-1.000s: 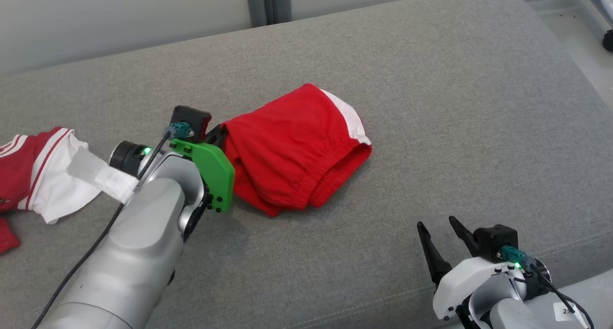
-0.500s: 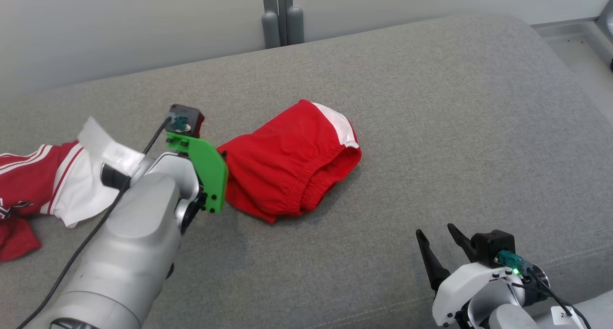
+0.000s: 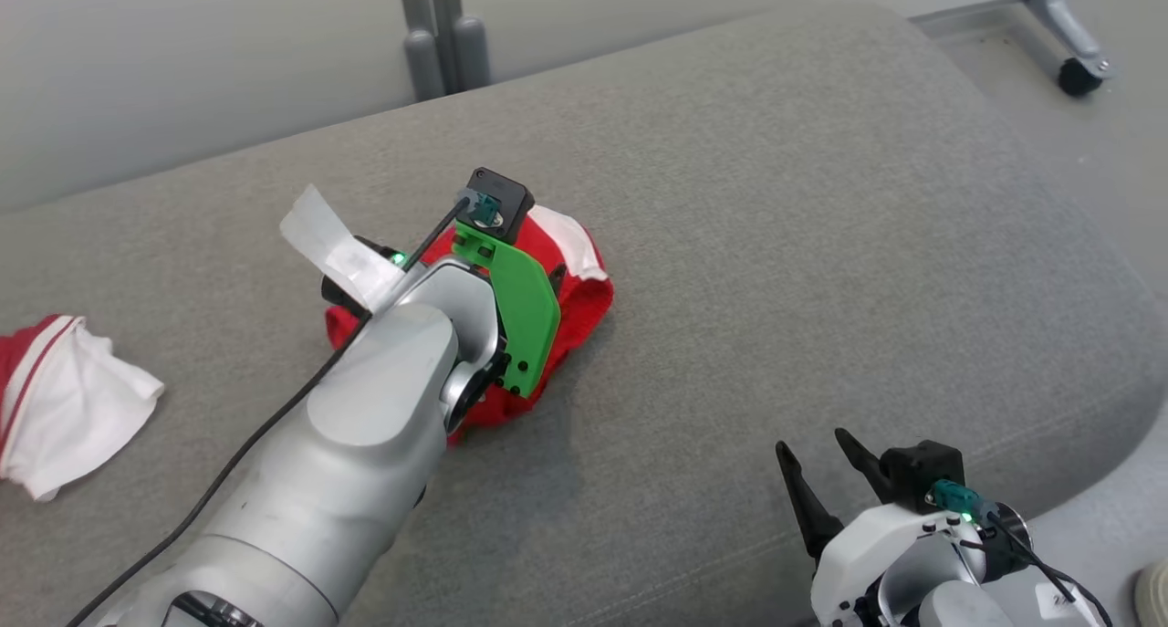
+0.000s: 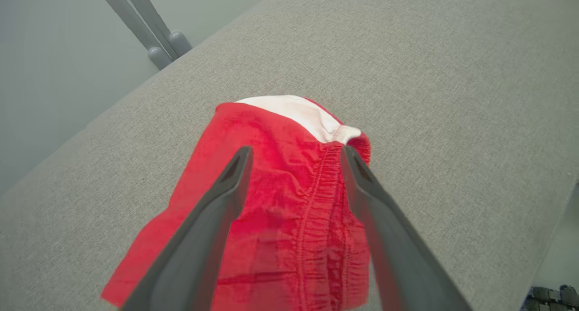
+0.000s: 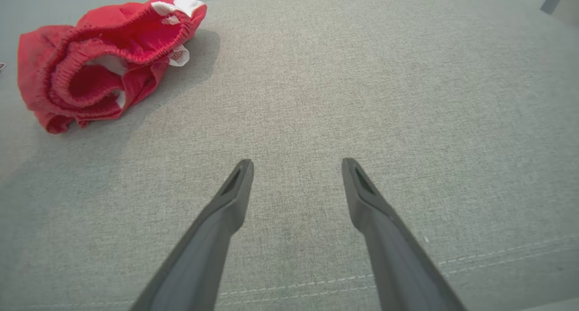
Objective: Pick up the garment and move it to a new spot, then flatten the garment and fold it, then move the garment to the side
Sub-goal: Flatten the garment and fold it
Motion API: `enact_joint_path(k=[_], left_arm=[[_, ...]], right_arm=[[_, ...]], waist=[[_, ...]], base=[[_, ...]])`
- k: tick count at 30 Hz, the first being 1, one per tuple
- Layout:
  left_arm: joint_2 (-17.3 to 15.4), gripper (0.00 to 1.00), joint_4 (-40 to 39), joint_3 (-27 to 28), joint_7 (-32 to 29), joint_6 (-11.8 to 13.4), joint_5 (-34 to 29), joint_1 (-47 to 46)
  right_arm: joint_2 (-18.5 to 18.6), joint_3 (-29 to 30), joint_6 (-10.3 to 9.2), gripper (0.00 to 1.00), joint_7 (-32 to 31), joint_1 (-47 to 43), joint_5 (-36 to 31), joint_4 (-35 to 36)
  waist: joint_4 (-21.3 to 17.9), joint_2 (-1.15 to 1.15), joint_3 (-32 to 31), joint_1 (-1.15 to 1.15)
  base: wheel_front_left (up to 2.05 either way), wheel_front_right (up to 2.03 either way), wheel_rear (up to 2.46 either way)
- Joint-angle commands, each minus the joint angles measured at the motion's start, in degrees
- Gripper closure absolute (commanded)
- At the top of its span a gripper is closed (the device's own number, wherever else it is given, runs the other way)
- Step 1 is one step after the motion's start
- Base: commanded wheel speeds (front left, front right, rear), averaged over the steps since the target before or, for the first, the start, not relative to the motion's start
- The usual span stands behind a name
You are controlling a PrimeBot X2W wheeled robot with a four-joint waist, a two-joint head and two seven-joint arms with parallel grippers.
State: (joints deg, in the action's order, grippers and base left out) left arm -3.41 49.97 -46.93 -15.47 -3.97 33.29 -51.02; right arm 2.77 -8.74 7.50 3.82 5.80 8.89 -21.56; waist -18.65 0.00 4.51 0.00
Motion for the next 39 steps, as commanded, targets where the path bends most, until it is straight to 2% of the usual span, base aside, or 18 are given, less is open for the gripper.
enact_joint_path(k=[1,8,13,16,17,18,19,27,34,39], left_arm=[[0.0,0.0,-0.2,-0.6,-0.4,0.5,-0.4,0.8],[-1.1,0.0,1.4,-2.7,-2.2,1.7,-2.2,-0.5],[-2.3,0.0,3.0,-3.7,-2.7,5.6,-4.3,-1.8],[-2.3,0.0,3.1,-3.7,-2.4,6.0,-4.2,-1.7],[-2.2,0.36,3.1,-3.7,-2.6,5.6,-3.8,-1.6],[-2.1,0.82,3.0,-3.5,-2.2,5.6,-3.5,-1.5],[-2.0,1.0,2.9,-3.4,-1.9,5.6,-3.4,-1.5],[-1.1,1.0,0.0,-1.8,5.8,5.5,-2.4,-3.4],[-0.5,1.0,-3.1,0.8,13.8,4.4,-0.9,-6.9],[-0.1,1.0,-5.8,0.5,16.9,1.4,-0.6,-10.2]], right_arm=[[0.1,0.1,-0.02,0.0,0.3,0.5,-0.1,0.2],[0.0,0.3,-0.02,0.0,1.5,0.4,0.7,-0.1],[0.0,0.0,-0.02,0.0,2.3,0.8,1.6,-0.8],[0.0,-0.6,-0.02,0.0,2.8,1.2,2.3,-1.4],[0.1,-0.7,-0.02,0.0,3.0,1.3,2.4,-1.5],[0.1,-0.9,-0.02,0.0,3.1,1.4,2.5,-1.7],[0.1,-1.1,-0.02,0.0,3.2,1.6,2.6,-1.9],[0.1,-1.4,-0.02,0.0,3.5,2.6,2.7,-3.1],[0.1,-1.7,-0.02,0.0,3.6,2.6,3.1,-4.1],[0.1,-1.9,-0.02,0.0,3.4,2.5,3.1,-4.8]], waist=[[-5.0,0.0,2.5,0.0],[-10.2,0.0,5.8,0.0],[-11.3,0.0,6.9,0.0],[-11.2,0.0,7.0,0.0],[-11.1,0.0,7.0,0.0],[-10.9,0.0,6.9,0.0],[-10.6,0.0,6.8,0.0],[-8.6,0.0,5.8,0.0],[-7.5,0.0,4.6,0.0],[-7.2,0.0,3.4,0.0]], base=[[0.0,0.0,0.0],[0.0,0.0,0.0],[0.0,0.0,0.0],[0.0,0.0,0.0],[0.0,0.0,0.0],[0.0,0.0,0.0],[0.0,0.0,0.0],[0.0,0.0,0.0],[0.0,0.0,0.0],[0.0,0.0,0.0]])
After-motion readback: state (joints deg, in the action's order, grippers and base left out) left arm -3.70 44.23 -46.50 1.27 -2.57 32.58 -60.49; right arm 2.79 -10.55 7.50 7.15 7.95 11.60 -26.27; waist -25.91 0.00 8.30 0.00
